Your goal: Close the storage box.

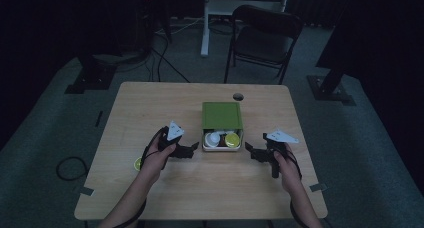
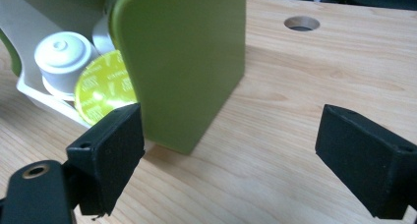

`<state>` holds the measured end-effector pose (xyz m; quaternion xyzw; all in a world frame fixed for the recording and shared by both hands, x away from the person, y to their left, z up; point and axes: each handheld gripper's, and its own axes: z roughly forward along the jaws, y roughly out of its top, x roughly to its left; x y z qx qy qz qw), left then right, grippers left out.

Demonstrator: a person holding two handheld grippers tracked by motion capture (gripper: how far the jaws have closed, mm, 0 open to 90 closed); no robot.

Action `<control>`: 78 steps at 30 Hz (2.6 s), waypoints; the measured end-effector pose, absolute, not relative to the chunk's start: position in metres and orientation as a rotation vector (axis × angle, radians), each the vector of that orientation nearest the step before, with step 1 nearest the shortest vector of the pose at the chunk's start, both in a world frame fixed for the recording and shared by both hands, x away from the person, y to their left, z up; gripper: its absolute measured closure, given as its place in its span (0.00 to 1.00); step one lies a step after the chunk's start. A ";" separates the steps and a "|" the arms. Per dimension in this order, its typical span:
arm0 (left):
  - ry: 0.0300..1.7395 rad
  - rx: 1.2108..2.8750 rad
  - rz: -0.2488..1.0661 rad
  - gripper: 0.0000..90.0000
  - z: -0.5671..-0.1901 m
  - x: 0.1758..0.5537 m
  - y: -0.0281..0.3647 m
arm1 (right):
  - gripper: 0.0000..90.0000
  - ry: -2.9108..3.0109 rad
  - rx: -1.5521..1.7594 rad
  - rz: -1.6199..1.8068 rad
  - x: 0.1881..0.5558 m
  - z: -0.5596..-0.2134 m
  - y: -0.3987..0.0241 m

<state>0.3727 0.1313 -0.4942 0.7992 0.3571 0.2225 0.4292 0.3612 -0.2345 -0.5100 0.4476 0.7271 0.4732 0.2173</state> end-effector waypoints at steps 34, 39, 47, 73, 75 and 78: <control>1.064 1.994 0.596 0.07 -0.520 0.329 0.181 | 0.12 1.905 1.464 1.102 0.318 -0.535 -0.296; 1.082 1.986 0.588 0.07 -0.523 0.323 0.186 | 0.12 1.870 1.507 1.051 0.309 -0.535 -0.302; 1.117 1.987 0.573 0.07 -0.532 0.316 0.189 | 0.12 1.817 1.627 0.954 0.294 -0.539 -0.314; 1.004 2.105 0.549 0.07 -0.531 0.284 0.166 | 0.12 1.845 1.687 0.828 0.287 -0.551 -0.319; 1.004 2.116 0.541 0.07 -0.533 0.283 0.164 | 0.12 1.857 1.671 0.807 0.288 -0.551 -0.318; 0.979 2.154 0.550 0.07 -0.535 0.282 0.159 | 0.12 1.863 1.666 0.811 0.288 -0.551 -0.318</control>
